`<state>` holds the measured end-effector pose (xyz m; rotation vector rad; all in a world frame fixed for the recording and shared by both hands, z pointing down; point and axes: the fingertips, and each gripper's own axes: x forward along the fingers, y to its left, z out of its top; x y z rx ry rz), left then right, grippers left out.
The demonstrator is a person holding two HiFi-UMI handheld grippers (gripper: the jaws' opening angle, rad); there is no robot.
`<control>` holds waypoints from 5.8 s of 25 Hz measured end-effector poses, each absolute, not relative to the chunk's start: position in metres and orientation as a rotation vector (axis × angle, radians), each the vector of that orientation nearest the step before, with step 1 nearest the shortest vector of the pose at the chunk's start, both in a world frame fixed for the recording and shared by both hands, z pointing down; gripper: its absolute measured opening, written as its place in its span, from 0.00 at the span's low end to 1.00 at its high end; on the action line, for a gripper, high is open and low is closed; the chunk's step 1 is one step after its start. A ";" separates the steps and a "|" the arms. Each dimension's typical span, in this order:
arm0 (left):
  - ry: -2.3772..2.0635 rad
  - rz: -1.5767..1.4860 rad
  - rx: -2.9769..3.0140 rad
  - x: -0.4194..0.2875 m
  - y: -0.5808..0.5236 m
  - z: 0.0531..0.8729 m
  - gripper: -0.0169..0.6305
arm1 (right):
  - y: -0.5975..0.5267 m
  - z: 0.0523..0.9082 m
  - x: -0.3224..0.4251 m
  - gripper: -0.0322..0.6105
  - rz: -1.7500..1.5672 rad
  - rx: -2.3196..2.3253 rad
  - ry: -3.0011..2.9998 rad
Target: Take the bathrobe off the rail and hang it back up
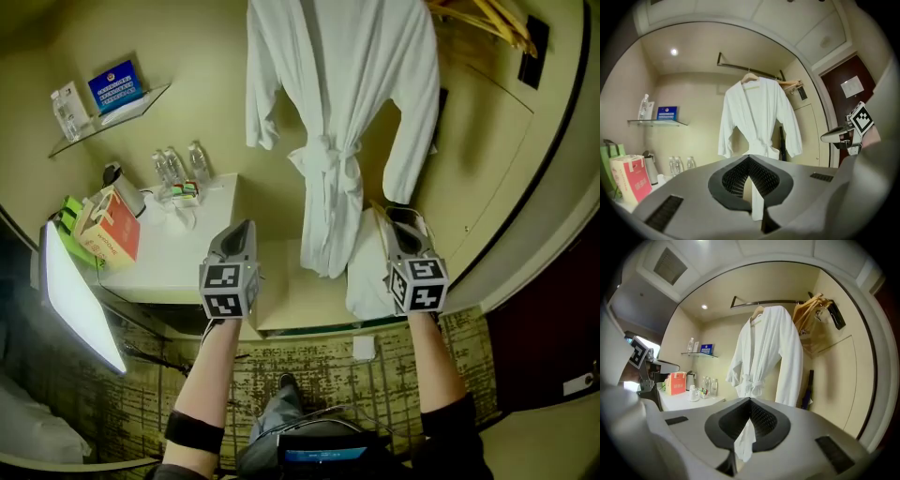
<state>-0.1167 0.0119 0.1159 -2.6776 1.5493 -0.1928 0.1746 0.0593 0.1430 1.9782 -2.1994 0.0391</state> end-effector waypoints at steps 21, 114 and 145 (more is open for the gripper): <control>1.781 -0.208 -2.737 -0.149 0.109 0.207 0.03 | 0.163 0.229 0.201 0.08 0.279 1.940 -2.213; 1.056 0.249 -2.619 0.026 -0.272 -0.154 0.03 | -0.271 -0.445 0.147 0.37 -1.387 1.939 -1.149; 1.118 0.098 -2.763 -0.081 -0.205 -0.023 0.03 | -0.226 -0.225 0.057 0.37 -1.186 1.845 -1.380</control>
